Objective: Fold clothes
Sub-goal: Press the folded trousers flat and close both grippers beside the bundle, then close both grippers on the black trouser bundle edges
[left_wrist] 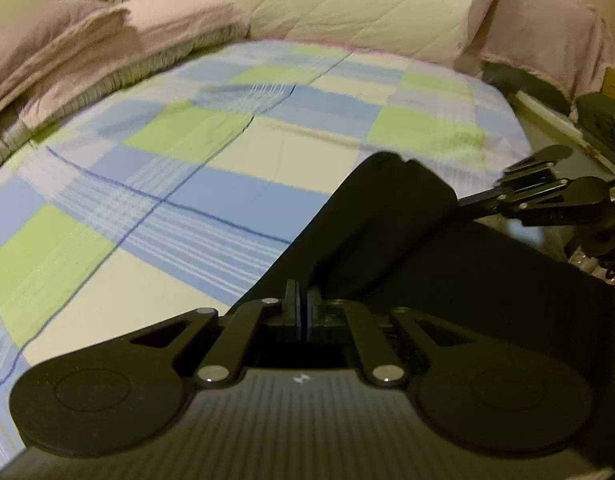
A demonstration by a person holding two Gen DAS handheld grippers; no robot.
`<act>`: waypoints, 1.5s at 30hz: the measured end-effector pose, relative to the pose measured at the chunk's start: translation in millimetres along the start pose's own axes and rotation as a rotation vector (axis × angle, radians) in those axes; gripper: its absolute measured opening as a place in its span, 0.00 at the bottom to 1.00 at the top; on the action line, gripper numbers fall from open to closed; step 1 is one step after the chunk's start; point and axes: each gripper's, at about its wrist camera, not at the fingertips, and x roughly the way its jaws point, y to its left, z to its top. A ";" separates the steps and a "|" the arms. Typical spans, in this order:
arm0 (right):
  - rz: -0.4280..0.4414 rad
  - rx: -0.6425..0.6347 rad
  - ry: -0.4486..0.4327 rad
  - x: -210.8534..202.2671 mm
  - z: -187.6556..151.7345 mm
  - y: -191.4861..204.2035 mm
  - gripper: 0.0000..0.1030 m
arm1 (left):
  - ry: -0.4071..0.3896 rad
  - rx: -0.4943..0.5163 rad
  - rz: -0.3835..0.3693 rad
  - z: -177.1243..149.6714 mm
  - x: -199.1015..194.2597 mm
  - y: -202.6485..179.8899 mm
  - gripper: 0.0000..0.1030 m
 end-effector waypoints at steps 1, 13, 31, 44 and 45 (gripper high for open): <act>-0.028 0.016 0.013 -1.1 -4.5 -6.2 0.00 | 0.015 -0.001 0.000 1.1 2.3 -0.5 0.04; 0.024 0.055 -0.138 -23.6 6.9 -4.0 0.66 | 0.020 0.203 -0.106 55.4 20.1 -40.4 0.27; 0.041 0.053 -0.055 8.0 -0.6 -14.0 0.00 | 0.000 0.074 0.000 74.3 58.3 -16.1 0.00; 0.020 0.165 -0.122 -13.9 9.6 -34.1 0.00 | 0.020 0.186 -0.149 55.5 44.0 -51.4 0.08; 0.030 0.172 -0.145 -18.7 13.1 -33.8 0.00 | 0.035 0.193 -0.135 52.1 51.9 -53.3 0.08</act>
